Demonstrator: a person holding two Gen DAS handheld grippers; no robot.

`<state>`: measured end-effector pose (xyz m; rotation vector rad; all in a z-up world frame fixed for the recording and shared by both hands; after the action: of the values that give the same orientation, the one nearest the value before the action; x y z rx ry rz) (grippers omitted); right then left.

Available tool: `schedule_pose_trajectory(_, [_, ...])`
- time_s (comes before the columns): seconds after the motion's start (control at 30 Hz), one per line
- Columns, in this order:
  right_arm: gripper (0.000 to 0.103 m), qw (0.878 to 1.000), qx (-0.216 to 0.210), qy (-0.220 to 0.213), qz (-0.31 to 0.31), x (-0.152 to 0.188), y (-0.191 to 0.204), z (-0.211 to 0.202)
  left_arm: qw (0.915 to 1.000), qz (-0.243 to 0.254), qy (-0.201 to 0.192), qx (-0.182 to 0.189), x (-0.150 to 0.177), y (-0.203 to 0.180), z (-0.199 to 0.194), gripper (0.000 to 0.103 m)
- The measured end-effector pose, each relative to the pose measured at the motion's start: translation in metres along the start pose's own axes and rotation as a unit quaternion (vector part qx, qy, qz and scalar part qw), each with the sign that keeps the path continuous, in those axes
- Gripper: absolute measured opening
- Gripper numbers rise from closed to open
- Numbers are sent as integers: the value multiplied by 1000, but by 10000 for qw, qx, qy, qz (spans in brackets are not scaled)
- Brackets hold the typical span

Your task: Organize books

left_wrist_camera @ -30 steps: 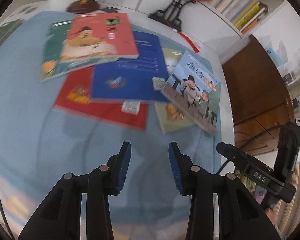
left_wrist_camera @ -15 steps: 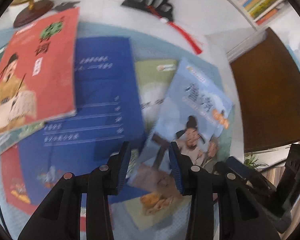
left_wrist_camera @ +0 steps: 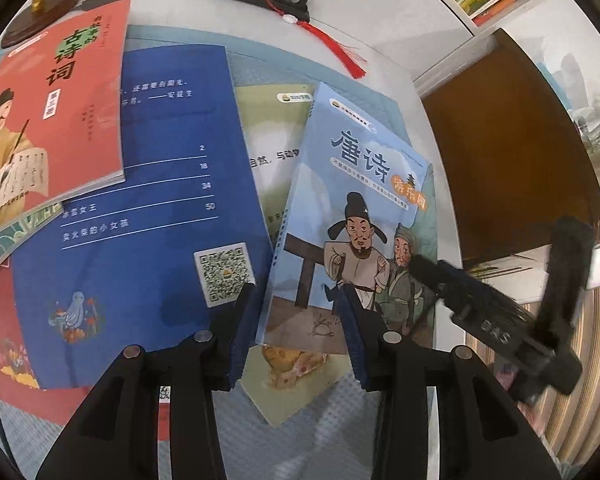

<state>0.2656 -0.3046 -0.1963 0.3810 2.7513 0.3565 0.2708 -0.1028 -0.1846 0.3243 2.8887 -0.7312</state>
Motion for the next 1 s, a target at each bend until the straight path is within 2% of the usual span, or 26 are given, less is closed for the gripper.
schedule_pose_trajectory(0.13, [61,9996,209,-25,-163,0,13,-2,9999,73,-16,-70,0,-1,1,38])
schedule_pose_trajectory(0.33, [64,9968,61,148,-785,17,52,2,9991,77,-142,-388,23,16,-23,38])
schedule_pose_trajectory(0.47, [65,9898,-130,242,-1399,36,91,8,9989,-113,-72,-444,62,40,-44,38])
schedule_pose_trajectory(0.63, [70,9726,-220,449,-2272,73,134,12,9967,-591,-171,-536,117,68,-60,38])
schedule_pose_trajectory(0.73, [69,9616,-227,547,-2681,92,148,12,9955,-880,-35,-352,147,83,-58,38])
schedule_pose_trajectory(0.83, [69,9577,-259,690,-2783,107,150,14,9947,-994,-99,-241,161,85,-59,38])
schedule_pose_trajectory(1.0, [69,9652,-375,718,-2487,116,132,11,9916,-1247,-262,-200,162,89,-61,38])
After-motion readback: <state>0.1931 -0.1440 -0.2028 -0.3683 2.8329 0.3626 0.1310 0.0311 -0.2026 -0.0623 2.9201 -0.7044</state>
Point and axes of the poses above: each gripper's, at about its wrist camera, not at the fingertips, and z roughly the way its jaws point, y to its left, x to its underside, the point moved 3 cm from there along z, roughly the way its jaws point, and after that the axes turned 4 degrees about y, right-handed, at the moved point
